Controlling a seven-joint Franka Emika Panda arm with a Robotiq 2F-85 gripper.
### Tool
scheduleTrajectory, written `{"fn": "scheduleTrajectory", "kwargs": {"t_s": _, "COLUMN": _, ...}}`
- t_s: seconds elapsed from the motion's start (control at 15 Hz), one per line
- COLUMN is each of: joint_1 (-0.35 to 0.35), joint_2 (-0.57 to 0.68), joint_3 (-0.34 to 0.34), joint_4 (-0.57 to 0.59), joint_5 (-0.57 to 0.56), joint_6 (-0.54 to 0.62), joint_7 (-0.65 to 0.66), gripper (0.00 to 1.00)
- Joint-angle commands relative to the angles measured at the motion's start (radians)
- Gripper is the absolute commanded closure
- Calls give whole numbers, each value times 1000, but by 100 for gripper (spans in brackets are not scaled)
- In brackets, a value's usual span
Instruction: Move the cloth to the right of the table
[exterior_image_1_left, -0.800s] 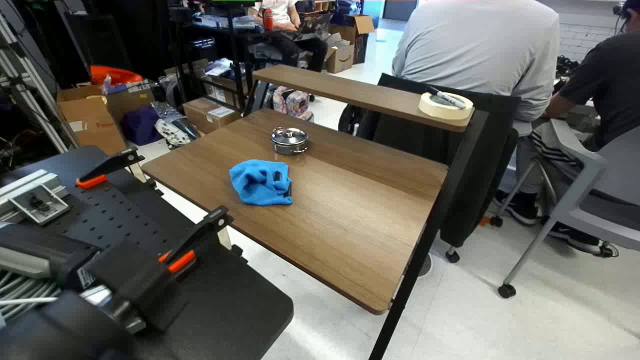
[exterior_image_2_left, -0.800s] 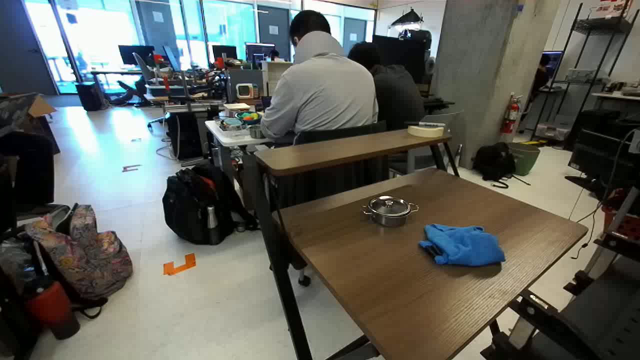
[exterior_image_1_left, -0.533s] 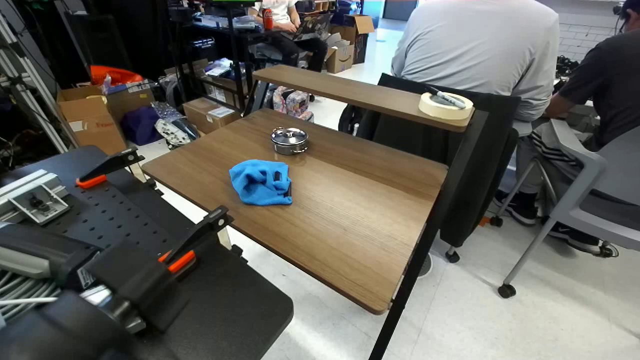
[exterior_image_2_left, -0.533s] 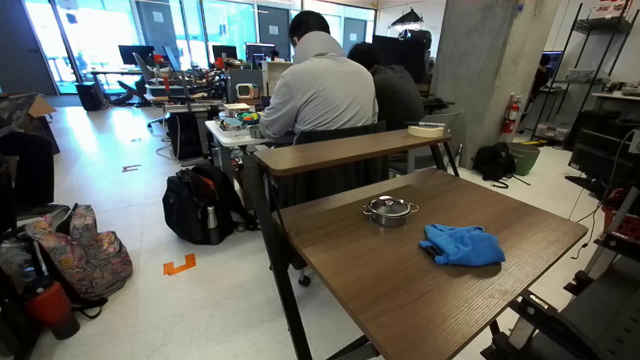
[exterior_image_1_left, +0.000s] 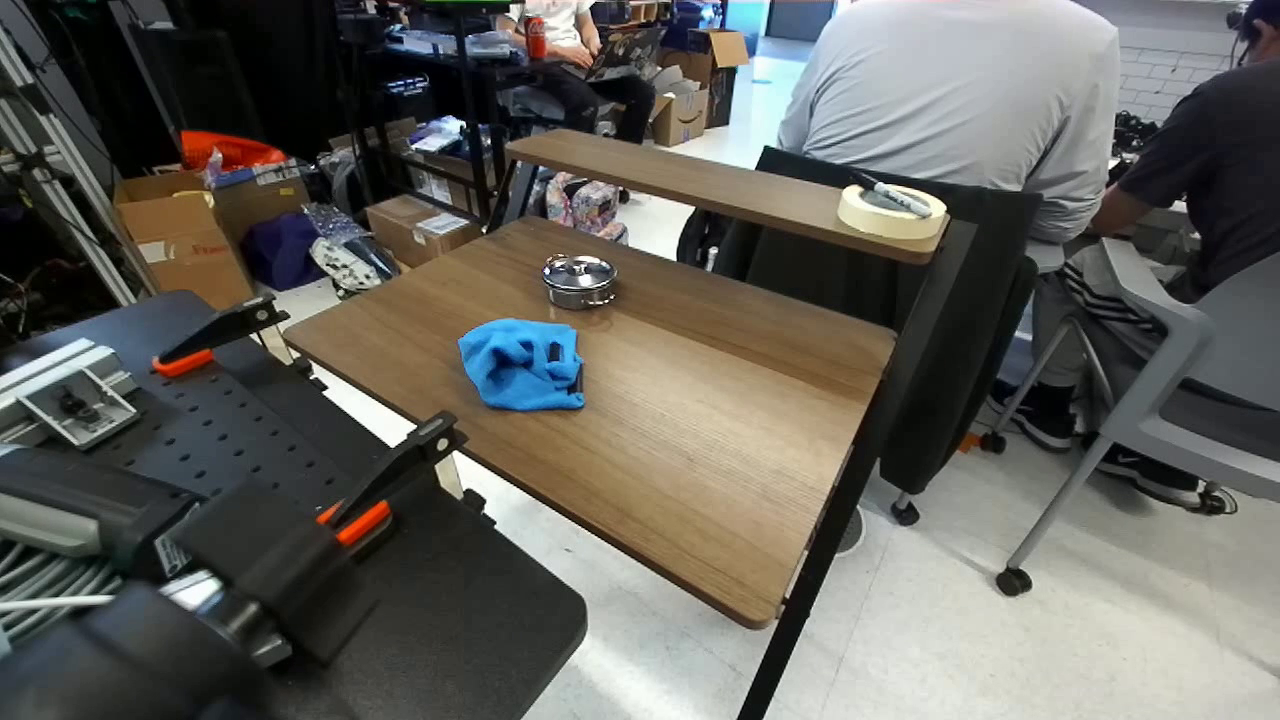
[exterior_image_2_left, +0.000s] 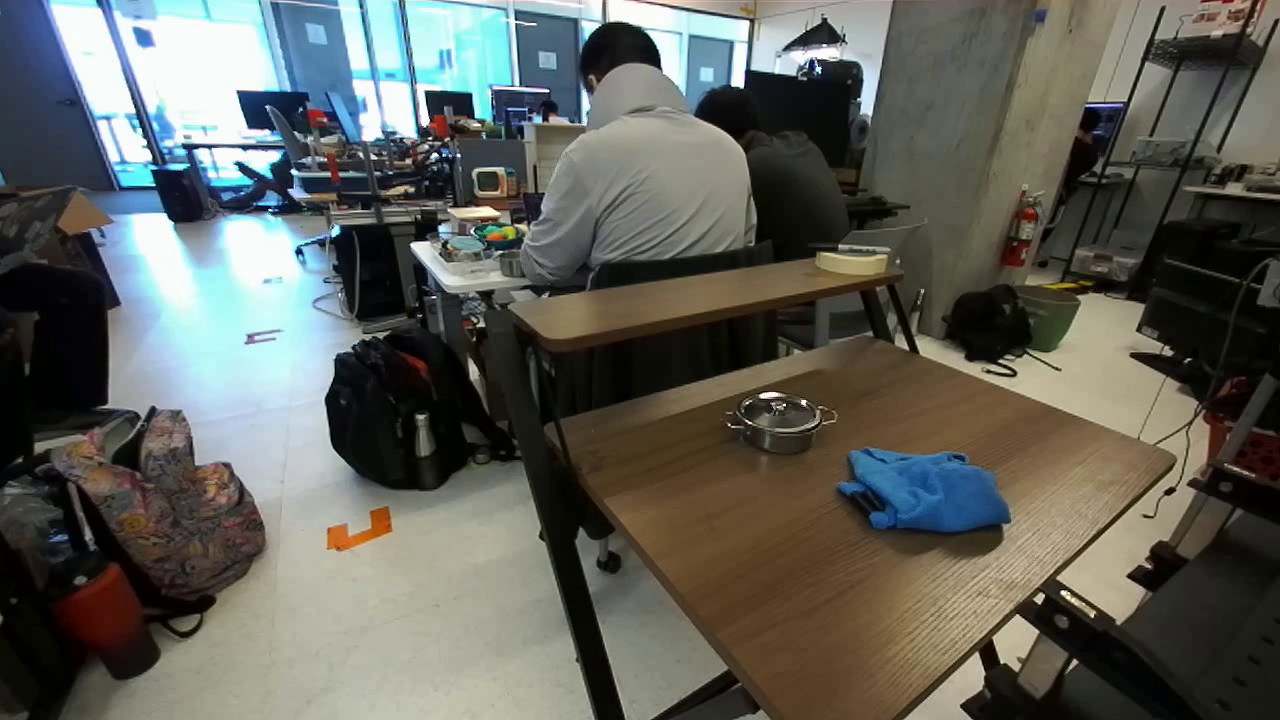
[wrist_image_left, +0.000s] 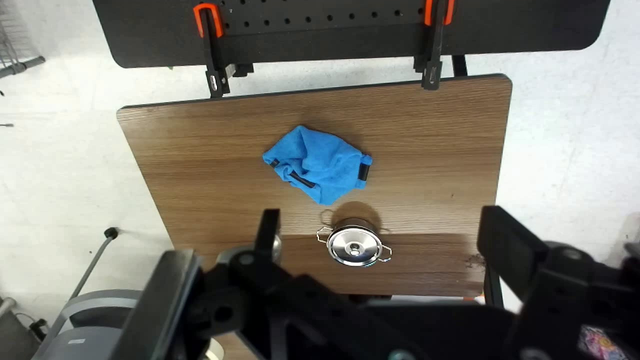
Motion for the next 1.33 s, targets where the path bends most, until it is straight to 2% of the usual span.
{"fn": "scheduleTrajectory", "kwargs": {"t_s": 0.0, "joint_1": -58, "joint_2": 132, "joint_3": -22, "joint_4": 15, "joint_5": -50, "joint_6": 118, "joint_7": 3, "gripper": 0}}
{"fn": "scheduleTrajectory", "kwargs": {"t_s": 0.4, "joint_1": -151, "joint_2": 420, "joint_3": -41, "joint_4": 75, "joint_5": -130, "joint_6": 302, "joint_7": 33, "gripper": 0}}
{"fn": "scheduleTrajectory", "kwargs": {"t_s": 0.73, "joint_1": -229, "joint_2": 692, "joint_3": -41, "joint_4": 121, "joint_5": -283, "joint_6": 422, "joint_7": 119, "gripper": 0}}
{"fn": "scheduleTrajectory", "kwargs": {"t_s": 1.0, "joint_1": -231, "joint_2": 882, "joint_3": -86, "joint_4": 180, "joint_5": -455, "joint_6": 441, "joint_7": 213, "gripper": 0}}
{"fn": "scheduleTrajectory", "kwargs": {"t_s": 1.13, "joint_1": -201, "joint_2": 977, "joint_3": -137, "joint_4": 232, "joint_5": -518, "joint_6": 443, "joint_7": 243, "gripper": 0}}
{"fn": "scheduleTrajectory", "kwargs": {"t_s": 1.27, "joint_1": -164, "joint_2": 1065, "joint_3": -191, "joint_4": 297, "joint_5": -535, "joint_6": 427, "joint_7": 216, "gripper": 0}}
